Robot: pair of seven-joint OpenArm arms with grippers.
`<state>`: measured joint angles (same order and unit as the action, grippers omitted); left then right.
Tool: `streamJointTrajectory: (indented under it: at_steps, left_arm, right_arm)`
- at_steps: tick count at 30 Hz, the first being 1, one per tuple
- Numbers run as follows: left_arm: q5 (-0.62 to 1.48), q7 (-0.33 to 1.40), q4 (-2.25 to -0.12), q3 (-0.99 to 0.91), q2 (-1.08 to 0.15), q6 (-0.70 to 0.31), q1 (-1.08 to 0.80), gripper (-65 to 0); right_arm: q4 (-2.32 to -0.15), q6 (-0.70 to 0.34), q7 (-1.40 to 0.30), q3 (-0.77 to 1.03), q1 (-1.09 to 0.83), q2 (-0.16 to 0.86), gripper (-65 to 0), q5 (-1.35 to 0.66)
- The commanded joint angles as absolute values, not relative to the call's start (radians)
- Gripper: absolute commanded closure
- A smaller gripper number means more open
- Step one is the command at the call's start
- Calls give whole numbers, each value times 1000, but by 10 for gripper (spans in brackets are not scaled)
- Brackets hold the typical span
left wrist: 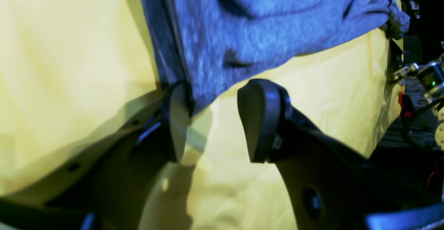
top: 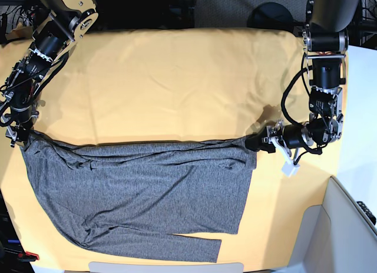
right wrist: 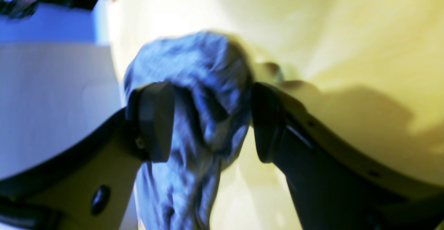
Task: Fold the T-shirt properly
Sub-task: 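Hold the folded edge with both grippers, keeping it taut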
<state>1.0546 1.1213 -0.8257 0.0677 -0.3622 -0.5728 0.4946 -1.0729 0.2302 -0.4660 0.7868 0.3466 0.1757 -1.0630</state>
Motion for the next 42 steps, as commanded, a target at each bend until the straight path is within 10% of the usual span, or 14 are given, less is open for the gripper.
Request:
streamJointTrajectory:
  at_steps: [1,12,30,36,42]
  left_arm:
    - [1075,1109,-843,65,-375,-579,521,-254]
    - [1075,1110,-843,65,-374,-579,519,-254]
    - [1075,1110,-842,65,-374,-579,518,-254]
    - [1075,1125,-842,62,-378,-578,506,-255]
    - [1073,1124,-837,64,-380,-576,510,-256]
  right_arm:
    - [-1070,282,-487,786,369,173,-352,-1069]
    - [-1069,496,-490,774,493,139,-352,-1067]
    - [-871,496,-430,751,567,160,-348,-949]
    - [-865,496,-438,748,550,160,0,-947]
    - [-866,496,-503,748,539,159,-23,-947]
